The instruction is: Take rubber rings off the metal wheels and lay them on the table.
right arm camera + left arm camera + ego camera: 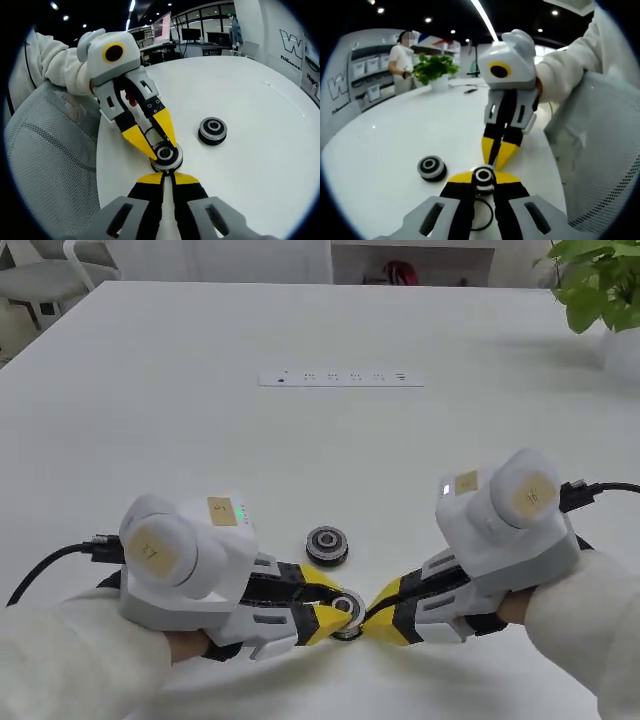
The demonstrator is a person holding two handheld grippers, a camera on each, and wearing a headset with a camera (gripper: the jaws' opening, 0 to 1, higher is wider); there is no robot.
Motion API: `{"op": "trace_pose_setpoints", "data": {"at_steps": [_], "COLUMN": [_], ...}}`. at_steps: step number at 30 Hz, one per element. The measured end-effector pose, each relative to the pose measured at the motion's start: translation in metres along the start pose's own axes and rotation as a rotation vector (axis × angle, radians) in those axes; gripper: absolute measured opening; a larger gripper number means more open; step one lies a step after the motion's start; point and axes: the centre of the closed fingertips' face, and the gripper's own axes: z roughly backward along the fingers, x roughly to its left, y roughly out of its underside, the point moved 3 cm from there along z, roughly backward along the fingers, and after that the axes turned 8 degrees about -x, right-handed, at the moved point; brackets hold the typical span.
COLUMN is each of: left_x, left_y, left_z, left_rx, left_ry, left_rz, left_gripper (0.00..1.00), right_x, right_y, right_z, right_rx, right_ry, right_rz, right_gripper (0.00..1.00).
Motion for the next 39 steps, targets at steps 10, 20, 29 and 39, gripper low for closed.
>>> {"op": "trace_pose_setpoints", "data": {"at_steps": [10,20,29,39], "left_x": [0.0004,0.0001,0.0004,0.0003], "left_y": [0.0005,0.0011,0.0012,0.0012], "left_z": [0.0008,0.0018,0.0032,0.0043], "left_rx": [-0.008,-0.017,-0.024,-0.026], "left_ry": [-0.001,-0.002,-0.004,-0.005], "left_rz": [0.002,0.006,0.009,0.011], "left_gripper": [0.14,0.14,0.14,0.14], "right_x": [-0.0030,-0.0039,-0.0051,-0.0057], "right_y": [-0.0009,-0.0008,-0.0009,-0.0030], "right_z": [-0.0001,0.0010,0.0043,0.0088], "right_rx": [-0.005,-0.019,-0.044,-0.066], "right_ry": [0.012,0.015,0.021,0.028], "right_rz": [-0.045,-0.149,-0.223,-0.255], "right_gripper": [0.00,0.00,0.00,0.00]}}
